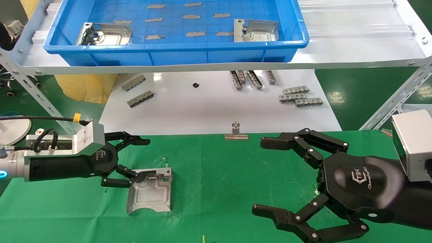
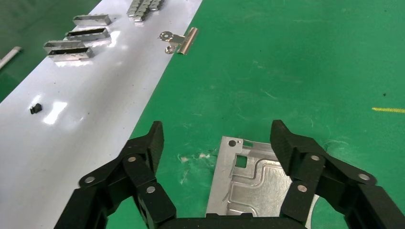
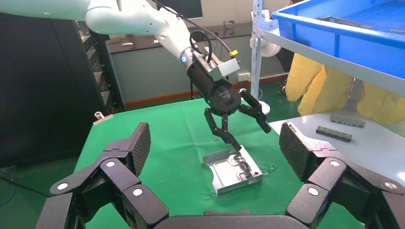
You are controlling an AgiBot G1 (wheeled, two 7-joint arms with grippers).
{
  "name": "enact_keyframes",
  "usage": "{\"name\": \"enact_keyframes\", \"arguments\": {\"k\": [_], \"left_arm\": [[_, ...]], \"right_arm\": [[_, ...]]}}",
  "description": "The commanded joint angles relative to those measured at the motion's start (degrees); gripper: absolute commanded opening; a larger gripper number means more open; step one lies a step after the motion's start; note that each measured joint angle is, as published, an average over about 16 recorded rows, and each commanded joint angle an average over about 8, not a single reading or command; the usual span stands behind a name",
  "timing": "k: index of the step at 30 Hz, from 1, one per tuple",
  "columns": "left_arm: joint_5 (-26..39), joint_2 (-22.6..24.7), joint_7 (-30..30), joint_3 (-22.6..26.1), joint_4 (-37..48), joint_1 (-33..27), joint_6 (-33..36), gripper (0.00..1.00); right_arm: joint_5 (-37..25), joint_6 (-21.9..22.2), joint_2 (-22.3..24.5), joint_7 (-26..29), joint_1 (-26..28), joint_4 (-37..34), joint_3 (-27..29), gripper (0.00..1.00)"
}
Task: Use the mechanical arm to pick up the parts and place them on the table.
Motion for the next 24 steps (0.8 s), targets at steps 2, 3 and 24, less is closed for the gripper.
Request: {"name": "enact_keyframes", "arguments": {"k": [2, 3, 24], "left_arm": [[0.19, -0.11, -0.13, 0.0, -0.92, 0.11, -0.1, 1.0], [-0.21, -0.39, -0.73, -0.41, -1.75, 0.59, -0.13, 1.0], [-8.2, -7.47, -15.98, -9.78, -26.95, 12.57, -2.16, 1.0]], "right_arm": [[0.0, 0.0, 0.0, 0.0, 0.0, 0.0, 0.0, 1.0], [0.0, 0.0, 0.0, 0.0, 0.0, 0.0, 0.0, 1.0], [0.0, 0.0, 0.0, 0.0, 0.0, 0.0, 0.0, 1.0]]}}
